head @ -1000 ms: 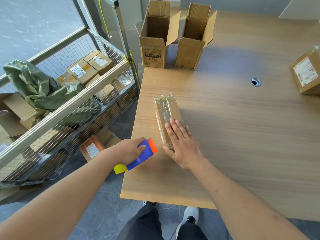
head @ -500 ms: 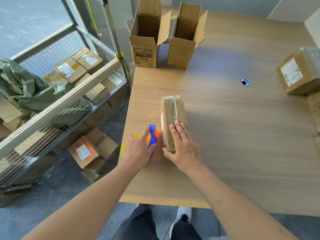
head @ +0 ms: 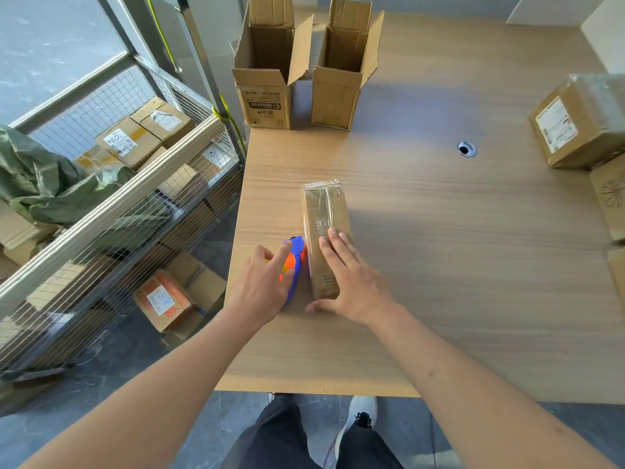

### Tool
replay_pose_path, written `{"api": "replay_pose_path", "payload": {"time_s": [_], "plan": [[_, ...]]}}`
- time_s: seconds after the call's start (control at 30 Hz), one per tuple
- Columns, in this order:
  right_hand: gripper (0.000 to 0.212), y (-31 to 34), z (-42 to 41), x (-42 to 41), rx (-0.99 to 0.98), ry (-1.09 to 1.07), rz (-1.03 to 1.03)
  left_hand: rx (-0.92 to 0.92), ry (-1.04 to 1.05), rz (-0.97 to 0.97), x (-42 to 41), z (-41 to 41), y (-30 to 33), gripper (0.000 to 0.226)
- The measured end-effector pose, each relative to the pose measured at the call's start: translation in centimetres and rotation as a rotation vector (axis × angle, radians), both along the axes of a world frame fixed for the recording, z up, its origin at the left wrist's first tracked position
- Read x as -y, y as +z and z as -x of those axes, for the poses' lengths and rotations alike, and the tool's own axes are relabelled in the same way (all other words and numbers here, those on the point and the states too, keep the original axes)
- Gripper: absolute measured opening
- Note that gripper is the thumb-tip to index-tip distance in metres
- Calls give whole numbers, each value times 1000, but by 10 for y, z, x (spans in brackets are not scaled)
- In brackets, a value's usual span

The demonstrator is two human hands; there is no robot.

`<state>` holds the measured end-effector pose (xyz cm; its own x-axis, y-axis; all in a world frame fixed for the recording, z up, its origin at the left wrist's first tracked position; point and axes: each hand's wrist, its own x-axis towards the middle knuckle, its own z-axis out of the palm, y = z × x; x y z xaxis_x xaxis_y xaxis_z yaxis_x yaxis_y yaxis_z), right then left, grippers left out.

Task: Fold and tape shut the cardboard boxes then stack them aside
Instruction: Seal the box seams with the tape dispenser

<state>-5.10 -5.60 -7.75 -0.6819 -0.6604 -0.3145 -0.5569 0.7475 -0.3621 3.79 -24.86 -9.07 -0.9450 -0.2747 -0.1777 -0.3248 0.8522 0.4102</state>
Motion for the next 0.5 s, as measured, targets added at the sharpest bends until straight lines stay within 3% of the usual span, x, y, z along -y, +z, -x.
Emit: {"api": "replay_pose_path", "payload": {"time_s": [0.1,0.27,0.5], "plan": [[134,9,10,-7,102,28,55,-201,-177,-71,-5,-3,0,41],[116,13,20,-20,140,92,48,-370,-367,-53,-16,-4,4,22],[95,-3,17,-24,0,159,91,-443,-463,-77,-22,1,-14,39]]}}
